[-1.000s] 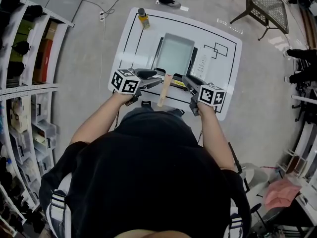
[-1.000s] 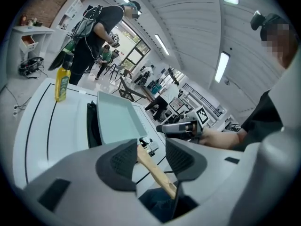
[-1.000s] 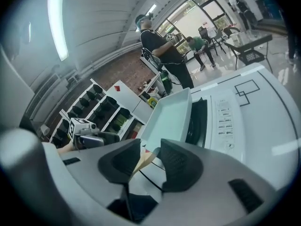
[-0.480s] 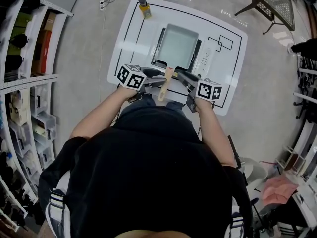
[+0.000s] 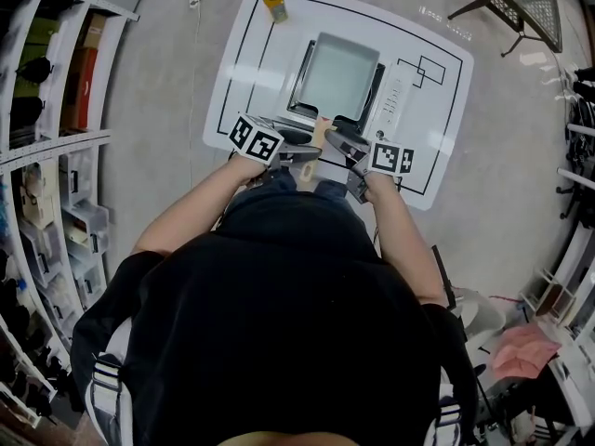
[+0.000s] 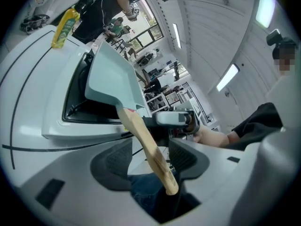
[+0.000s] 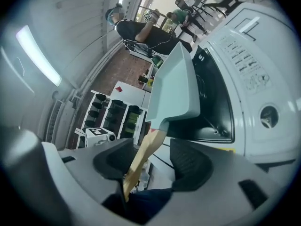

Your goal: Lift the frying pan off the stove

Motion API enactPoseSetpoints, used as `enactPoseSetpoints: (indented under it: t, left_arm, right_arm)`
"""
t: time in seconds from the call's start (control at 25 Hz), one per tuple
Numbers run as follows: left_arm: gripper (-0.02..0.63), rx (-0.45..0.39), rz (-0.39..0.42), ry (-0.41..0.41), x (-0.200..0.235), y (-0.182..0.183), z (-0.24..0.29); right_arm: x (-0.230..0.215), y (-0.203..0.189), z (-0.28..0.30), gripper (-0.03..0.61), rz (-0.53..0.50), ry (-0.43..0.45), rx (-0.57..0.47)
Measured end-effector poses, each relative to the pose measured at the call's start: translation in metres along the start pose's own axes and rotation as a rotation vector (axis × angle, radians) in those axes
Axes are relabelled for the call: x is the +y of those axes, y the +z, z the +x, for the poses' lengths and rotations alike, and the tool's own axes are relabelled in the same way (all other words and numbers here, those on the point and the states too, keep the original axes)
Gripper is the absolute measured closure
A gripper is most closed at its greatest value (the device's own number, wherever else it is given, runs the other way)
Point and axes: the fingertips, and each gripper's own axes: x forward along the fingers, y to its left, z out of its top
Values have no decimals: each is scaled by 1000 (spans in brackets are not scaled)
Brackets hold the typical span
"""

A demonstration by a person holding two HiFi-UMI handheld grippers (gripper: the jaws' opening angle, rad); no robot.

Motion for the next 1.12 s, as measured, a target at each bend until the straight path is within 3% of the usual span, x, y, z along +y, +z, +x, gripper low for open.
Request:
enactPoseSetpoints:
  t: [0.56,1.12]
  left_arm:
    - [377,16,-100,-92,-4,-13,18]
    - [460,27,-152,-168,-11,-18,26]
  right_arm:
    - [2,-20,30,310,43,122,102]
    - [16,-9,48,318,165,307,77]
